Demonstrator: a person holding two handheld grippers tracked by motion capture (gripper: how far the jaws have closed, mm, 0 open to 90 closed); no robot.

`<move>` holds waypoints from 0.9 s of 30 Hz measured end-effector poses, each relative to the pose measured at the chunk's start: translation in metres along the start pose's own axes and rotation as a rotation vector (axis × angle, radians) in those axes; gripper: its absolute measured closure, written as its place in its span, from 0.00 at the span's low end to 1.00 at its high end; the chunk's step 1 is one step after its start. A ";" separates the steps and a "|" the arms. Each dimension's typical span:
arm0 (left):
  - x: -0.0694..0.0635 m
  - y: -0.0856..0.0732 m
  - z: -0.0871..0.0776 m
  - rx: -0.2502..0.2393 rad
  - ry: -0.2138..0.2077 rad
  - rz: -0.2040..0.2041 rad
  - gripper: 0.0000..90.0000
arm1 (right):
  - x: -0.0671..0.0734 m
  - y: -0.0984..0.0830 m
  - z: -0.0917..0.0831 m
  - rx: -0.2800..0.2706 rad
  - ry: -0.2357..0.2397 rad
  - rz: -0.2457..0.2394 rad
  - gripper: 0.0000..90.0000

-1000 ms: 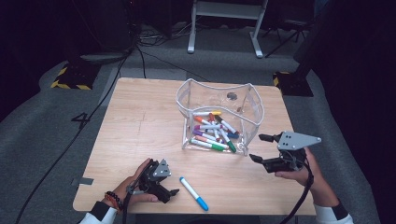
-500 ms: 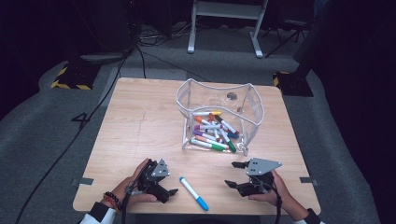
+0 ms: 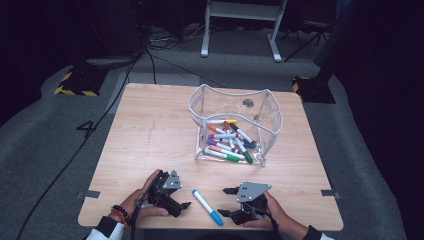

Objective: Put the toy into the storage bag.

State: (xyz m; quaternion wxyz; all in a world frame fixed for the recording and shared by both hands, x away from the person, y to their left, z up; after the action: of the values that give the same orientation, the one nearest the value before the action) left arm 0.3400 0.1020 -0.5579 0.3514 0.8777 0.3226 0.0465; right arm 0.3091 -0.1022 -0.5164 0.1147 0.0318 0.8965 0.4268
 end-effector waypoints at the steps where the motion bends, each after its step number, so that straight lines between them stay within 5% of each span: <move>1: 0.000 0.000 0.000 0.000 0.001 0.001 0.01 | 0.001 0.003 0.001 -0.014 0.008 0.010 0.39; 9: 0.000 0.000 0.000 0.000 0.001 0.001 0.01 | 0.015 0.007 0.023 0.028 0.066 -0.019 0.38; 14: 0.000 0.000 0.000 0.000 0.001 0.001 0.01 | 0.016 0.004 0.030 0.064 0.062 -0.031 0.40; 22: 0.000 0.000 0.000 0.000 0.001 0.001 0.00 | -0.021 -0.023 0.026 0.101 -0.012 -0.021 0.59; 24: 0.000 0.000 0.000 0.000 0.001 0.001 0.01 | -0.027 -0.028 0.023 0.088 0.004 0.023 0.61; 27: 0.000 0.000 0.000 0.001 0.001 0.001 0.00 | -0.036 -0.034 0.017 0.079 0.023 0.020 0.68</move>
State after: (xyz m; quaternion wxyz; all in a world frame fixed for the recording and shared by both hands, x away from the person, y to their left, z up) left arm 0.3403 0.1020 -0.5579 0.3509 0.8780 0.3221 0.0469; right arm 0.3492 -0.1164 -0.5472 0.0986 0.0405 0.9134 0.3928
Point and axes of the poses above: each handheld gripper's, and its own axes: z roughly forward along the jaws, y roughly out of its top, x roughly to its left, the point moved 7 cm from there along z, roughly forward along the jaws, and after that the axes turned 11 degrees about -z, right-handed, at the moved point
